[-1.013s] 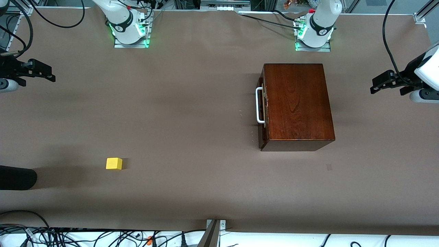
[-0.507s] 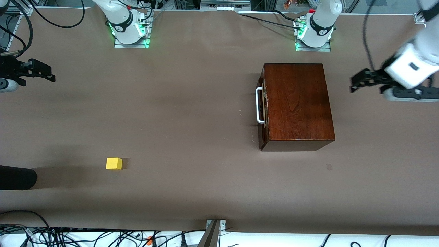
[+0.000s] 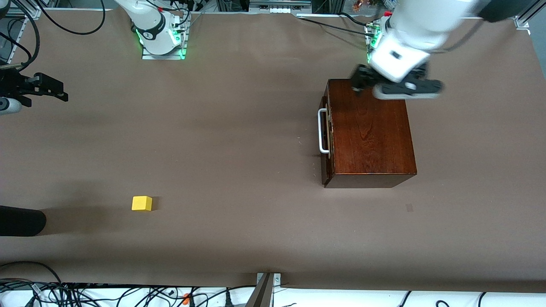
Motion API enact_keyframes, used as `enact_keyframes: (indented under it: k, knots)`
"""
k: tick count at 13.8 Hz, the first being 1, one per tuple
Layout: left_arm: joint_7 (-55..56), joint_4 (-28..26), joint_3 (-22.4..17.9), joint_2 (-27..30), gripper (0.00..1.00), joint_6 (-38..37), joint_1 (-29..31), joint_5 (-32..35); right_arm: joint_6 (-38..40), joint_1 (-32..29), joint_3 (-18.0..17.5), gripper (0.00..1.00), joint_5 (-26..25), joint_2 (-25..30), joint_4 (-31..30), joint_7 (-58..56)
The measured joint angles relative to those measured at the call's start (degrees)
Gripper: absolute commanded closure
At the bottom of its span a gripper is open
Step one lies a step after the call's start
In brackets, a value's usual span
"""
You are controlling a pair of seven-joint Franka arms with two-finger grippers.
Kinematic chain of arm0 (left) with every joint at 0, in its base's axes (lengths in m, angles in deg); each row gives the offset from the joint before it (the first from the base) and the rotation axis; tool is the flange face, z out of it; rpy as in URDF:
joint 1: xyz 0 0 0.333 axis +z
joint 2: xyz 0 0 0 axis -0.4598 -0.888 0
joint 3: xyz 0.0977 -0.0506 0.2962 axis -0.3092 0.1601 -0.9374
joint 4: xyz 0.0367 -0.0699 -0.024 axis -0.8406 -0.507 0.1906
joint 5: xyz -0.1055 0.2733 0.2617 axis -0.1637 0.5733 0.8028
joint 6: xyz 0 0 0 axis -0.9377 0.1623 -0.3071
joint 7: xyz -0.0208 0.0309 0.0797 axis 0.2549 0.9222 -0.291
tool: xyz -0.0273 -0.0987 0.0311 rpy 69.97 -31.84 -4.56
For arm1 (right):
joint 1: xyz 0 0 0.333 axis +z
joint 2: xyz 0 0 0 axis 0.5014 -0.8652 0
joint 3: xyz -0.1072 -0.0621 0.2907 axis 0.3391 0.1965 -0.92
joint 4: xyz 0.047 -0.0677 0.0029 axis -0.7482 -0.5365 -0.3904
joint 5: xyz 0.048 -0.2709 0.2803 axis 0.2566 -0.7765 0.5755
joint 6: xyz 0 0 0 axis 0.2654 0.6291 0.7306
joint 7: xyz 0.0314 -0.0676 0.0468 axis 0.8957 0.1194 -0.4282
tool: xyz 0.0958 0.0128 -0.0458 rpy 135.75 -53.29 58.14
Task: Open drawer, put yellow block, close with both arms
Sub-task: 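Move the left gripper over the box to the white drawer handle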
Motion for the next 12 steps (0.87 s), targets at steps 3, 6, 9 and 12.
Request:
enact_keyframes:
  k: [3,6,9,12]
  knots:
    - [12.3,0.3,1.7,-6.6,0.0,1.5,-10.7,7.2,0.3,0.0,0.0,0.0,0.0,0.0,0.0,0.0]
    - [19.9,3.6,1.7,-16.4,0.0,2.6,-18.0,15.1,0.4,0.0,0.0,0.0,0.0,0.0,0.0,0.0]
    - [20.6,4.2,1.3,-21.8,0.0,6.4,-18.8,17.8,0.4,0.0,0.0,0.0,0.0,0.0,0.0,0.0]
    - [20.5,1.5,1.0,-23.3,0.0,8.3,-18.6,19.1,0.4,0.0,0.0,0.0,0.0,0.0,0.0,0.0]
